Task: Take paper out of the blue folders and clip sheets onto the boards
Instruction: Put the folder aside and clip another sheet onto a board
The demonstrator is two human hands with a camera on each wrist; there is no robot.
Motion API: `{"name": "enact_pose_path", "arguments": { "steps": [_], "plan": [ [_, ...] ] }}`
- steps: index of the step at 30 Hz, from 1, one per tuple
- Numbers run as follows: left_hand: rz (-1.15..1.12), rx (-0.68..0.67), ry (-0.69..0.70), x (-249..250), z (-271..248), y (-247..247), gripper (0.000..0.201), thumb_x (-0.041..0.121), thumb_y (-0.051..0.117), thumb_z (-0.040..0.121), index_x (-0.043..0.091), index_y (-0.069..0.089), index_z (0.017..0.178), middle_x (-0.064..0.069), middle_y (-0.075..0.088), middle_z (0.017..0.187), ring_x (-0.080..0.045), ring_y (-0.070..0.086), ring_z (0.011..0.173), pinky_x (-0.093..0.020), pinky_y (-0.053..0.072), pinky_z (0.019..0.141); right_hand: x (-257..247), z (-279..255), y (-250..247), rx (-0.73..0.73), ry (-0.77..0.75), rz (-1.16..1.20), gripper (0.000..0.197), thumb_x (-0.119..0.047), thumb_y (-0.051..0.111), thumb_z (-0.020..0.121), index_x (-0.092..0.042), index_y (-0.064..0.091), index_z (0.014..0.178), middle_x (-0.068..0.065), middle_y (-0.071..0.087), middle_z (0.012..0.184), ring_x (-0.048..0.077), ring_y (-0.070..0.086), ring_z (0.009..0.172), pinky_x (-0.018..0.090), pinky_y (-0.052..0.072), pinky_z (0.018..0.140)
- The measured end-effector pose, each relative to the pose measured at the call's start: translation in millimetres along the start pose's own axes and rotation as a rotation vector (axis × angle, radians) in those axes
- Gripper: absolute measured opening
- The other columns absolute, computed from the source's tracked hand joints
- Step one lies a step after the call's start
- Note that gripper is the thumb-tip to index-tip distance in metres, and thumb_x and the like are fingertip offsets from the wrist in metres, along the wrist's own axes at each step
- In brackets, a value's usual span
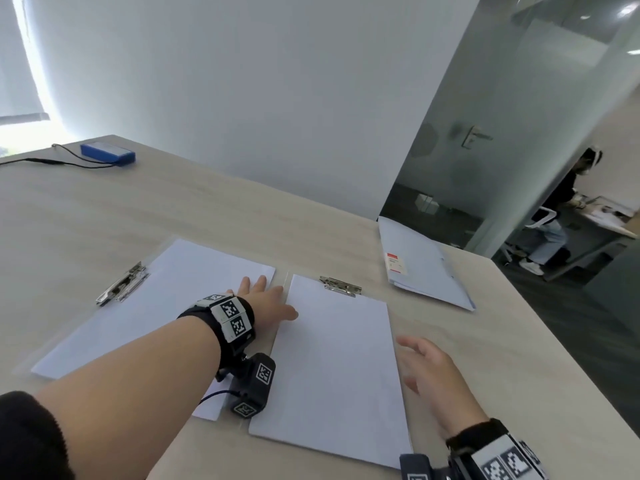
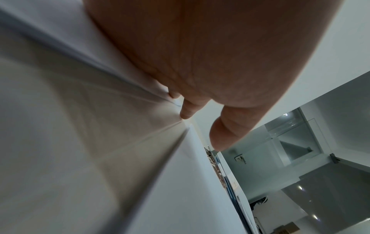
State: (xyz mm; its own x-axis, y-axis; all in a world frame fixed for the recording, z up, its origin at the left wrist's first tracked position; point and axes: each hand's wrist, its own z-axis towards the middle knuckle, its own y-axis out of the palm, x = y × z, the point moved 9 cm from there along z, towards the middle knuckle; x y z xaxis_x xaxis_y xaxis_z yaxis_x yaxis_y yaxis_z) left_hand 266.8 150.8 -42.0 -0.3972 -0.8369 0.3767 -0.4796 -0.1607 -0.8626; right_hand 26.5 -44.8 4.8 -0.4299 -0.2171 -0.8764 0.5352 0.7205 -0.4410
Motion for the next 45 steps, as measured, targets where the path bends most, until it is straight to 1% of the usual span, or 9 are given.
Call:
{"name": "enact_pose_path", "arguments": {
  "steps": [5,11,13,16,21,27,37,41,45],
  "plan": [
    [0.002,-0.019,-0.029,0.6,-5.1,-0.5,0.056,0.056,0.044,0.078,0.027,0.041,0.126,-0.005,0.029,0.142,-0.035,0.014,0.139,-0.056,0.023,0.107,21.6,14.3,-11.9,0.105,0.178,0.311,0.019,-0.023,0.056,0.098,-0.022,0.068,0.113,-0.003,0.061,0.117,0.017,0.058,0.111,0.038,0.053,0.084],
    [-0.065,-0.021,-0.036,4.9,-9.6,-1.0,0.060,0.050,0.046,0.091,0.027,0.036,0.146,-0.007,0.022,0.156,-0.036,0.003,0.148,-0.054,0.012,0.114,38.6,12.9,-14.9,0.075,0.351,0.609,0.023,-0.022,0.058,0.095,-0.007,0.062,0.112,0.010,0.064,0.098,0.021,0.056,0.072,0.032,0.045,0.058],
    [-0.113,-0.024,-0.042,6.4,-12.3,-2.5,0.062,0.047,0.044,0.096,0.026,0.028,0.152,-0.005,0.010,0.164,-0.031,-0.003,0.151,-0.051,-0.001,0.119,41.3,4.0,-10.5,-0.004,0.340,0.585,0.032,-0.023,0.060,0.093,-0.001,0.067,0.115,0.013,0.071,0.094,0.026,0.062,0.073,0.034,0.050,0.064],
    [-0.145,0.020,-0.071,6.5,-21.4,-9.9,0.056,0.044,0.042,0.090,0.029,0.038,0.145,-0.008,0.027,0.153,-0.037,0.016,0.141,-0.052,0.017,0.114,39.5,-16.4,4.6,-0.164,0.265,0.482,0.036,-0.021,0.061,0.094,0.005,0.072,0.116,0.021,0.076,0.107,0.043,0.071,0.098,0.047,0.054,0.088],
    [-0.418,0.052,-0.040,6.3,-34.7,-17.2,0.039,0.031,0.054,0.093,0.023,0.055,0.131,-0.007,0.041,0.150,-0.030,0.029,0.142,-0.040,0.028,0.113,32.2,-48.1,25.2,-0.276,0.187,0.439,0.027,-0.010,0.054,0.099,0.000,0.067,0.121,0.016,0.077,0.113,0.036,0.071,0.109,0.052,0.050,0.099],
    [-0.860,0.235,0.176,24.2,-86.2,-39.4,0.020,0.028,0.057,0.091,0.024,0.072,0.105,0.005,0.073,0.110,-0.017,0.065,0.108,-0.038,0.047,0.095,18.1,-55.0,3.8,-0.221,0.058,0.493,0.027,-0.006,0.051,0.100,-0.007,0.067,0.121,0.014,0.078,0.111,0.032,0.074,0.094,0.036,0.057,0.062],
    [-1.154,0.138,0.129,30.1,-126.7,-17.2,0.032,0.036,0.054,0.094,0.009,0.066,0.082,-0.008,0.064,0.071,-0.017,0.057,0.053,-0.024,0.033,0.046,-6.7,-55.6,-45.3,-0.061,-0.164,0.792,0.032,-0.005,0.048,0.102,-0.021,0.068,0.122,0.004,0.077,0.116,0.024,0.073,0.103,0.042,0.055,0.081],
    [-1.197,-0.083,0.001,29.5,-124.2,13.1,0.058,0.067,0.048,0.087,0.013,0.067,0.099,-0.007,0.077,0.097,-0.024,0.074,0.078,-0.027,0.047,0.052,2.4,-62.6,-60.0,-0.034,-0.132,0.878,0.030,-0.006,0.049,0.101,-0.025,0.070,0.112,-0.003,0.080,0.099,0.016,0.074,0.084,0.030,0.053,0.058],
    [-1.362,0.097,0.090,41.4,-119.3,-0.2,0.037,0.035,0.065,0.091,0.006,0.057,0.113,-0.018,0.069,0.116,-0.030,0.075,0.088,-0.042,0.059,0.067,17.9,-68.6,-65.0,-0.029,-0.069,0.857,0.026,-0.005,0.051,0.099,-0.021,0.070,0.107,0.000,0.081,0.095,0.019,0.073,0.081,0.031,0.050,0.058]
  ]
}}
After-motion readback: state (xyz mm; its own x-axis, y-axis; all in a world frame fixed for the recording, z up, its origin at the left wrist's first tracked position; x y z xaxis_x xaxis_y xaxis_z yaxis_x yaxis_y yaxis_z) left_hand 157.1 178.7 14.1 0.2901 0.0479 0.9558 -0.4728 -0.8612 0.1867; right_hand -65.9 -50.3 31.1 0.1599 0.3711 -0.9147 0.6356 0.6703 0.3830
